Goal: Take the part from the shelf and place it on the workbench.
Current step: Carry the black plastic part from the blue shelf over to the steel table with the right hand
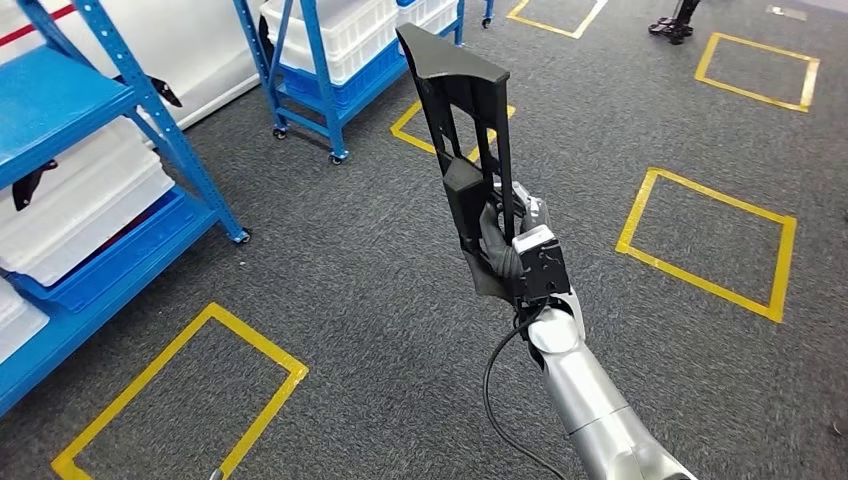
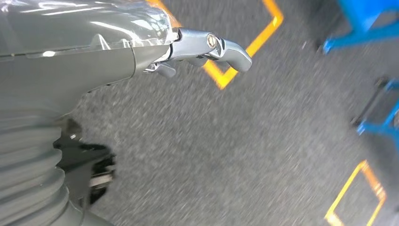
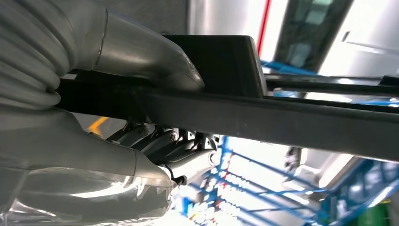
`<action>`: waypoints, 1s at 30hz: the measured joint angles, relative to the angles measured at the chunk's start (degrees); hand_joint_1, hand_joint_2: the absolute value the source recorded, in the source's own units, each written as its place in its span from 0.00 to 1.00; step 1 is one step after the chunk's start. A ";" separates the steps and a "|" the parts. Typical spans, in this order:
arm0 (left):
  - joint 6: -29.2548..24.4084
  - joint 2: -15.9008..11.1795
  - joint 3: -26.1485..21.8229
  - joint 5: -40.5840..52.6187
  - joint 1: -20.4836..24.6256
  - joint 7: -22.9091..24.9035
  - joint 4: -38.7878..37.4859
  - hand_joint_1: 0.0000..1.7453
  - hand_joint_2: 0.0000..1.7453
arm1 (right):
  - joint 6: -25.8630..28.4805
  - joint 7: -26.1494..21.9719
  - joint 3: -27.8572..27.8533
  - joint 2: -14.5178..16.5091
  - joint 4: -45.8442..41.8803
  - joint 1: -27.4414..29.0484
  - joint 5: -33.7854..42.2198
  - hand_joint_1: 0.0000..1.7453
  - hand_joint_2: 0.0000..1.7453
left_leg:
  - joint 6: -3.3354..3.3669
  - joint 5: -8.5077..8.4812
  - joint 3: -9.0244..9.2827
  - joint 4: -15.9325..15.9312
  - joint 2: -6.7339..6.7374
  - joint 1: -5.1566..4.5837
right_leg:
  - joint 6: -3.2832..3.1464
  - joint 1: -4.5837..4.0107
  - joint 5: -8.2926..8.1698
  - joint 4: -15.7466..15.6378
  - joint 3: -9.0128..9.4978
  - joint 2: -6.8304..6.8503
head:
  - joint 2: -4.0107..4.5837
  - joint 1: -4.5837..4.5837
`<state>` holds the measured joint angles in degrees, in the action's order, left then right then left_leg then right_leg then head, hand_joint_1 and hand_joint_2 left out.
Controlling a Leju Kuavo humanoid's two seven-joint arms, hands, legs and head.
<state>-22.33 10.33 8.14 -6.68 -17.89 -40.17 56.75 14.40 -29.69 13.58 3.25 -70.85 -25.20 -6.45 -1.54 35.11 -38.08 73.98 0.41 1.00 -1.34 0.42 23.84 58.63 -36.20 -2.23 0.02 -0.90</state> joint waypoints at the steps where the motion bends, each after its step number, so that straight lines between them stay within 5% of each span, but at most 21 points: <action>1: 0.31 0.13 -0.21 0.22 0.41 0.02 -1.03 0.00 1.00 | -0.10 -0.32 -0.48 -0.27 -0.01 0.73 0.02 1.00 1.00 | 0.11 -1.52 0.54 -1.47 -0.17 0.01 | 0.02 -0.04 0.01 0.14 -0.01 -0.99 | 0.00 0.00; 4: 0.39 0.29 -0.48 0.74 1.19 0.03 -2.92 0.00 1.00 | -1.40 -1.84 -1.77 -1.30 0.16 1.76 0.70 1.00 1.00 | 0.62 -6.69 4.73 -11.63 -3.87 0.28 | 0.44 -0.01 0.09 0.86 -0.41 -3.68 | 0.00 0.00; 6: 0.69 0.37 -0.63 0.36 1.45 0.03 -3.53 0.00 1.00 | -2.56 -2.92 -2.54 -2.33 0.51 1.67 1.62 1.00 1.00 | 0.96 -7.15 5.79 -14.44 -5.82 0.26 | 1.30 0.25 -0.16 1.11 -1.12 -5.22 | -0.01 -0.01; 8: 0.87 0.48 -0.74 0.05 1.64 0.02 -3.79 0.00 1.00 | -3.06 -3.49 -3.35 -3.60 0.85 1.60 2.24 1.00 1.00 | 1.56 -7.49 5.95 -14.99 -4.66 0.10 | 2.26 0.63 -0.60 0.88 -1.58 -6.51 | -0.01 -0.02; 10: 0.59 0.61 -0.81 -0.06 1.85 0.02 -4.09 0.00 1.00 | -2.84 -3.81 -4.05 -4.77 1.02 1.59 2.61 1.00 1.00 | 2.36 -8.04 6.25 -15.75 -3.11 0.19 | 2.84 0.52 0.21 2.27 -2.41 -4.54 | 0.00 0.03; 12: 0.97 0.71 -0.86 -1.06 2.34 0.02 -5.05 0.00 1.00 | -2.01 -4.28 -4.53 -5.78 0.98 1.80 3.33 1.00 1.00 | 2.83 -8.29 6.42 -16.18 -1.45 0.07 | 3.20 0.36 3.20 7.86 -5.11 -0.43 | 0.00 0.12; 14: 2.60 0.73 -0.93 -2.34 3.08 0.03 -6.49 0.00 1.00 | -0.95 -4.87 -5.23 -7.11 0.58 3.09 4.41 1.00 1.00 | 3.00 -8.23 6.39 -16.18 0.03 -0.11 | 3.56 0.60 5.80 14.36 -8.19 1.51 | 0.00 0.15; 15: 3.18 0.73 -0.92 -2.15 3.46 0.04 -7.08 0.00 1.00 | -0.31 -5.19 -5.84 -7.98 -0.01 4.38 4.95 1.00 1.00 | 3.03 -8.15 6.40 -16.16 0.70 -0.13 | 3.69 0.75 5.79 15.43 -8.60 1.84 | 0.00 0.15; 17: 3.36 0.73 -0.51 -0.40 4.36 0.04 -8.01 0.00 1.00 | 1.19 -5.73 -7.61 -9.81 -2.65 7.72 5.79 1.00 1.00 | 2.92 -7.90 6.50 -16.08 1.88 -0.13 | 3.80 0.93 3.31 11.38 -6.16 2.74 | 0.00 0.15; 19: 3.29 0.80 0.27 1.08 5.81 0.04 -9.41 0.00 1.00 | 2.14 -5.70 -9.94 -11.29 -6.82 10.96 5.96 1.00 1.00 | 2.47 -7.47 6.74 -15.96 2.96 -0.41 | 3.54 0.58 0.94 3.96 -2.07 5.80 | 0.00 0.15; 21: 3.11 0.86 1.02 1.74 7.36 0.03 -11.03 0.00 1.00 | 2.22 -4.86 -12.38 -12.24 -10.83 12.92 5.50 1.00 1.00 | 1.75 -6.96 7.07 -15.97 4.27 -0.84 | 2.83 0.06 0.52 0.75 -0.48 7.36 | 0.00 0.14; 24: 2.79 0.90 1.85 2.02 9.07 0.02 -12.62 0.00 1.00 | 2.06 -3.53 -15.38 -13.43 -14.99 14.48 5.05 1.00 1.00 | 0.76 -6.04 7.80 -15.84 5.58 -0.88 | 1.68 0.03 0.46 0.53 -0.46 4.88 | 0.00 0.11; 26: 2.76 0.92 2.24 2.05 9.72 0.01 -13.31 0.00 1.00 | 2.03 -3.06 -16.53 -13.92 -16.77 14.92 4.97 1.00 1.00 | 0.43 -3.62 6.64 -12.25 3.29 -0.66 | 0.81 0.24 0.33 0.17 -0.14 3.28 | 0.00 0.11; 28: 2.63 0.91 2.46 2.22 9.96 0.01 -13.91 0.00 1.00 | 2.12 -2.84 -17.01 -14.04 -17.81 15.08 4.79 1.00 1.00 | 0.51 0.03 3.10 -4.74 0.71 -0.53 | 0.23 0.10 0.37 0.13 -0.06 1.70 | 0.00 0.11; 30: 2.41 0.89 2.59 2.50 9.98 0.02 -14.25 0.00 1.00 | 2.26 -2.56 -17.32 -14.09 -18.33 15.18 4.41 1.00 1.00 | 0.63 1.70 0.02 0.86 0.01 -0.55 | 0.04 -0.16 0.41 0.16 -0.04 0.19 | 0.00 0.11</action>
<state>-19.92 11.22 10.73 -4.17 -7.90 -40.16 42.49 16.66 -32.24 -3.74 -10.84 -89.18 -10.02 -2.04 -0.90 36.82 -38.06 74.84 0.42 0.45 -1.30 0.26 24.25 58.80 -36.25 -2.04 0.02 -0.78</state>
